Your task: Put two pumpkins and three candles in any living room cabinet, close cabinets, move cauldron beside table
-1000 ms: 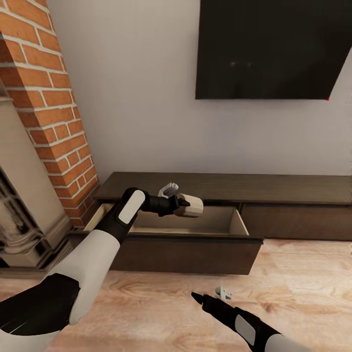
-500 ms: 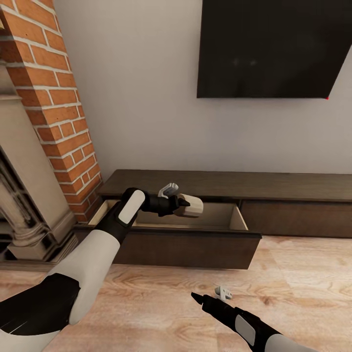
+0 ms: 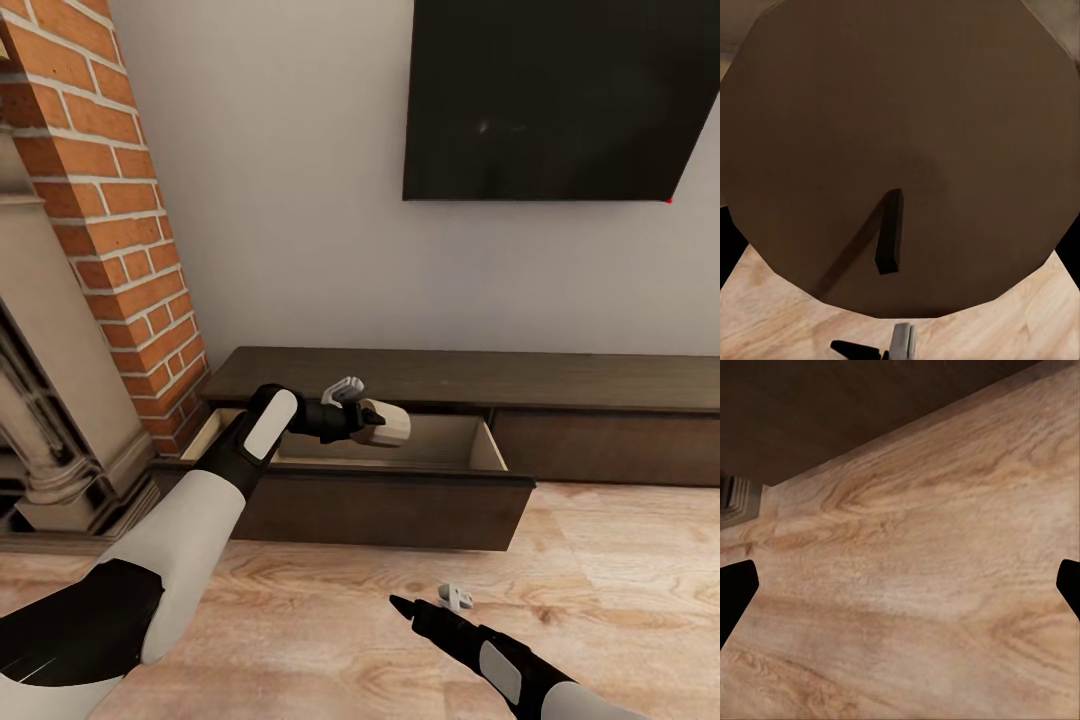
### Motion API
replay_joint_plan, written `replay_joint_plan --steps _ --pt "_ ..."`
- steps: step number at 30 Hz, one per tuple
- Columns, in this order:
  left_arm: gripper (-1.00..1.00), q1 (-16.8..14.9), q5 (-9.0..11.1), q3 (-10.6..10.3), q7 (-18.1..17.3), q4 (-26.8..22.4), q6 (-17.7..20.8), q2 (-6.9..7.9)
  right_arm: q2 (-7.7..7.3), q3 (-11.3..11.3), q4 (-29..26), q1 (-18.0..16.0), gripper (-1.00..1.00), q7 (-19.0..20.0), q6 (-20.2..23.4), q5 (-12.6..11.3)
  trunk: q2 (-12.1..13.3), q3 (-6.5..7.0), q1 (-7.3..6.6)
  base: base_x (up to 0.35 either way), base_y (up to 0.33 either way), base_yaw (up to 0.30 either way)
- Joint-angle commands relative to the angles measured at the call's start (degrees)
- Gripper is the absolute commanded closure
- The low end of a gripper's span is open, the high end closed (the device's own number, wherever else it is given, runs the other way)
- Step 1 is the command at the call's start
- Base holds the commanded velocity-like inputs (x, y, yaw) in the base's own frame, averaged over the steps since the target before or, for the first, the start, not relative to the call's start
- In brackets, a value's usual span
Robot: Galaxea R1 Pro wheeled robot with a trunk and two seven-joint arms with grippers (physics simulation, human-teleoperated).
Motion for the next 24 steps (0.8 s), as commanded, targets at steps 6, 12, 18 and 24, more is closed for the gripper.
replay_joint_plan --steps 6,12,18,24 --pt "1.0 -0.08 -0.31 0.01 0.38 -0.03 0.15 0.48 -0.11 0.16 -3.91 0.05 -1.0 -0.05 0.72 -0.53 -0.02 -0.05 -0.01 0.0 0.0 0.0" --pt "1.0 -0.1 -5.77 0.38 0.5 -0.08 0.17 0.83 -1.74 0.27 -14.58 0.06 -1.0 -4.47 8.0 0.18 -0.02 -0.05 -0.01 0.0 0.0 0.0" --pt "1.0 -0.35 -9.42 0.57 0.25 -0.11 0.38 1.34 -4.84 0.24 -30.43 0.06 -1.0 -7.62 20.81 0.33 -0.02 -0.05 -0.01 0.0 0.0 0.0" --pt "1.0 -0.56 -9.73 0.72 0.17 -0.05 0.89 2.77 -6.62 -0.26 -41.63 0.06 -1.0 -13.67 32.94 0.52 -0.02 -0.05 -0.01 0.0 0.0 0.0"
